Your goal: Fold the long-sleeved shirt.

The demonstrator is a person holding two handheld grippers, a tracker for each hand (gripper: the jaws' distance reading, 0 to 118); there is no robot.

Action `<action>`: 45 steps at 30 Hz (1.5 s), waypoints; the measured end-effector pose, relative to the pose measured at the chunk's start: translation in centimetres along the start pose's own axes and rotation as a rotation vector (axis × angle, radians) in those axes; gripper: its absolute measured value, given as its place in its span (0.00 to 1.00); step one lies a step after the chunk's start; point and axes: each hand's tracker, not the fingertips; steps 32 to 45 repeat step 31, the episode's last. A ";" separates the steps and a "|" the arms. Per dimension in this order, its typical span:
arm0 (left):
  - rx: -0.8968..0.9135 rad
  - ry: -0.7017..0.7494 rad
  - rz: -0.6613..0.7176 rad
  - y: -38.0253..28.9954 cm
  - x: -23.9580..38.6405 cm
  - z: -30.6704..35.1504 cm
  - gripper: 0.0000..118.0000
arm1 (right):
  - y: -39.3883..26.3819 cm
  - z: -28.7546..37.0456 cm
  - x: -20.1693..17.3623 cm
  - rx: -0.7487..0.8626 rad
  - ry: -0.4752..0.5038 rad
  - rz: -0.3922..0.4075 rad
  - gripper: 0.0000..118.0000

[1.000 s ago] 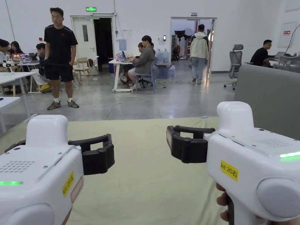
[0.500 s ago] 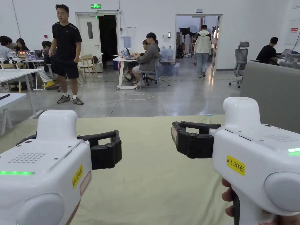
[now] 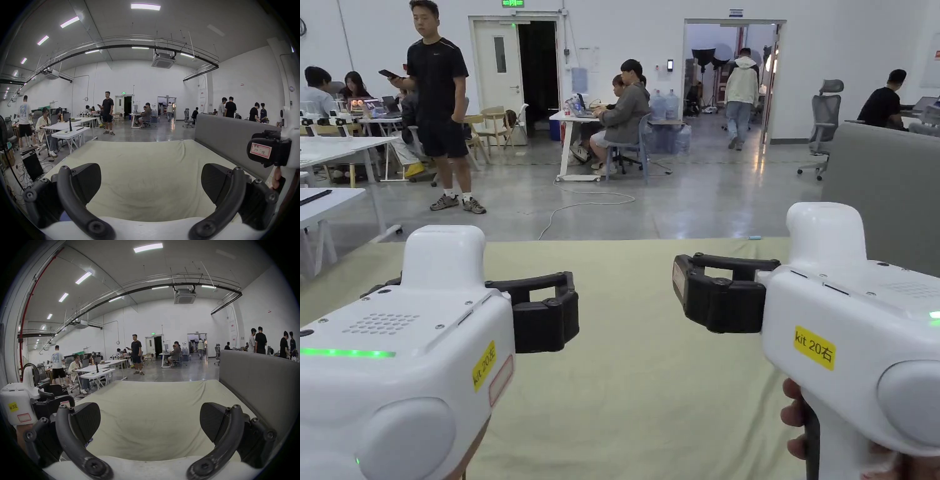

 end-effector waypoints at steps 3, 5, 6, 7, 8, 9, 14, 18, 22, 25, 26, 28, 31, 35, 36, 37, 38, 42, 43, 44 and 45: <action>0.003 0.007 -0.007 -0.2 0.1 0.1 1.00 | 0.0 0.0 0.1 0.006 -0.008 0.000 1.00; 0.003 0.011 -0.014 -0.2 0.1 0.1 1.00 | 0.0 0.0 0.3 0.006 0.009 -0.003 1.00; 0.003 0.011 -0.015 -0.3 0.1 0.1 1.00 | 0.1 0.0 0.3 0.003 0.010 -0.003 1.00; 0.000 0.010 -0.015 -0.2 0.1 0.0 1.00 | 0.1 0.0 0.2 0.001 0.009 0.000 1.00; -0.002 0.009 -0.013 -0.2 0.0 0.0 1.00 | 0.1 -0.1 0.2 -0.001 -0.002 0.005 1.00; -0.002 0.011 -0.012 -0.3 0.0 0.0 1.00 | 0.0 -0.1 0.1 -0.002 -0.007 0.010 1.00; 0.015 0.063 -0.035 -0.5 0.2 -0.1 1.00 | -0.2 -0.3 -0.5 0.008 -0.032 0.015 1.00; 0.001 0.048 -0.021 -0.4 -0.1 -0.1 1.00 | -0.4 -0.7 -0.7 -0.007 -0.053 -0.007 1.00; -0.003 0.048 -0.019 -0.6 -0.2 -0.1 1.00 | -0.5 -0.9 -0.4 -0.023 -0.044 -0.029 1.00; -0.003 0.058 -0.026 -0.6 -0.1 -0.1 1.00 | -0.5 -0.8 -0.3 -0.024 -0.040 -0.030 1.00; -0.004 0.056 -0.023 -0.6 -0.2 -0.1 1.00 | -0.5 -0.8 -0.3 -0.023 -0.040 -0.028 1.00; -0.002 0.053 -0.013 -0.6 -0.2 -0.1 1.00 | -0.5 -0.7 -0.3 -0.022 -0.041 -0.022 1.00; -0.001 0.054 -0.013 -0.5 -0.3 -0.1 1.00 | -0.5 -0.6 -0.5 -0.020 -0.038 -0.012 1.00; -0.001 0.054 -0.013 -0.5 -0.3 -0.1 1.00 | -0.5 -0.6 -0.5 -0.020 -0.038 -0.012 1.00; -0.001 0.054 -0.013 -0.5 -0.3 -0.1 1.00 | -0.5 -0.6 -0.5 -0.020 -0.038 -0.012 1.00; -0.001 0.054 -0.013 -0.5 -0.3 -0.1 1.00 | -0.5 -0.6 -0.5 -0.020 -0.038 -0.012 1.00; -0.001 0.054 -0.013 -0.5 -0.3 -0.1 1.00 | -0.5 -0.6 -0.5 -0.020 -0.038 -0.012 1.00; -0.001 0.054 -0.013 -0.5 -0.3 -0.1 1.00 | -0.5 -0.6 -0.5 -0.020 -0.038 -0.012 1.00; -0.001 0.054 -0.013 -0.5 -0.3 -0.1 1.00 | -0.5 -0.6 -0.5 -0.020 -0.038 -0.012 1.00; -0.001 0.054 -0.013 -0.5 -0.3 -0.1 1.00 | -0.5 -0.6 -0.5 -0.020 -0.038 -0.012 1.00; -0.001 0.054 -0.013 -0.5 -0.3 -0.1 1.00 | -0.5 -0.6 -0.5 -0.020 -0.038 -0.012 1.00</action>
